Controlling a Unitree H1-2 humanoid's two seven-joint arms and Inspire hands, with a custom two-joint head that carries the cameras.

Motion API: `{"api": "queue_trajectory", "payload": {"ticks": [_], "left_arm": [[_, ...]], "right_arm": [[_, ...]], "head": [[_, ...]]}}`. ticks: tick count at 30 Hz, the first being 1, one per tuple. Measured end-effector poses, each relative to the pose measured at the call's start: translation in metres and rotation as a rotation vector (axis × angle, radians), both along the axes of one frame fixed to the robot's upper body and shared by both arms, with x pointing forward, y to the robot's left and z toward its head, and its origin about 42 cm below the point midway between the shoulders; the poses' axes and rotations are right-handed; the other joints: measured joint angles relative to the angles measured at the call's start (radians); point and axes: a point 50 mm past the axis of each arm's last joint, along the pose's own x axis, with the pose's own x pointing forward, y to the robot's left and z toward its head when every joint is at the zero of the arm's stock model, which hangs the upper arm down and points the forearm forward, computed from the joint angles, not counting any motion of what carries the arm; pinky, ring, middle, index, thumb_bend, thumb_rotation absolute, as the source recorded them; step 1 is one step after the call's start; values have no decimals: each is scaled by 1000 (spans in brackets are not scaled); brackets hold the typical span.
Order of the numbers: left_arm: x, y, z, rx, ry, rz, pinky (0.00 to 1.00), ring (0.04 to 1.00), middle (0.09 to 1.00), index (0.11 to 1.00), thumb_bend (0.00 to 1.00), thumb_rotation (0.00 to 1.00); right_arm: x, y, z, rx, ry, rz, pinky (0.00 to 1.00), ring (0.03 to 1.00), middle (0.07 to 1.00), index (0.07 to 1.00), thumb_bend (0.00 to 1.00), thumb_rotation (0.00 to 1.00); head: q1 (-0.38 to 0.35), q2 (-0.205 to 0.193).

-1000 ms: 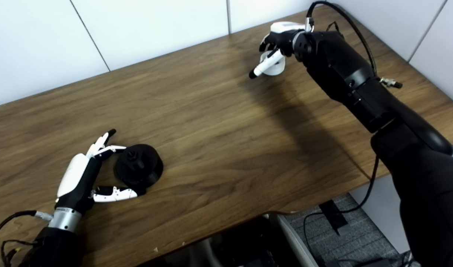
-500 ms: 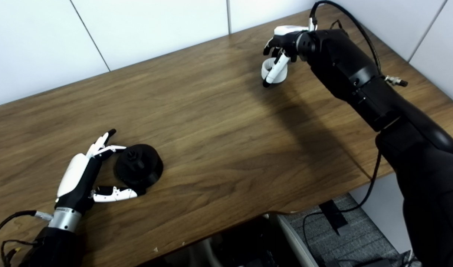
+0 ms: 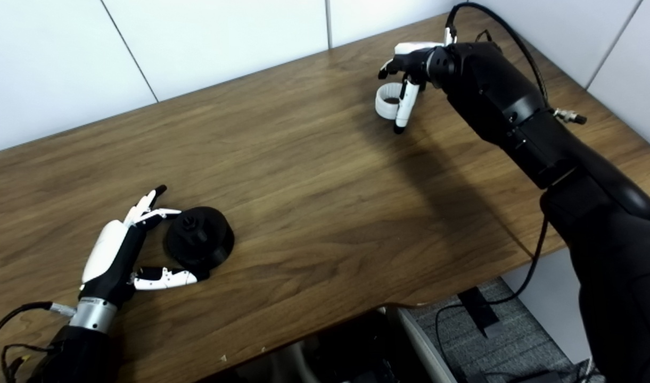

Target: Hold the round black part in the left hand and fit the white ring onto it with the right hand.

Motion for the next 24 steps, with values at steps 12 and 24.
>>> {"api": "queue_trajectory", "payload": {"ticks": [12, 24], "left_arm": [[-1, 0, 1, 4, 8, 9, 1000, 1000, 1000, 639, 985, 374], [-1, -2, 1, 6, 8, 7, 1000, 1000, 1000, 641, 985, 392]], "right_arm": [[-7, 0, -8, -19, -83, 34, 558, 668, 734, 698, 809, 7], [-7, 7, -13, -5, -165, 67, 518, 625, 688, 664, 770, 55]], "head": [[9, 8], [12, 14]]}}
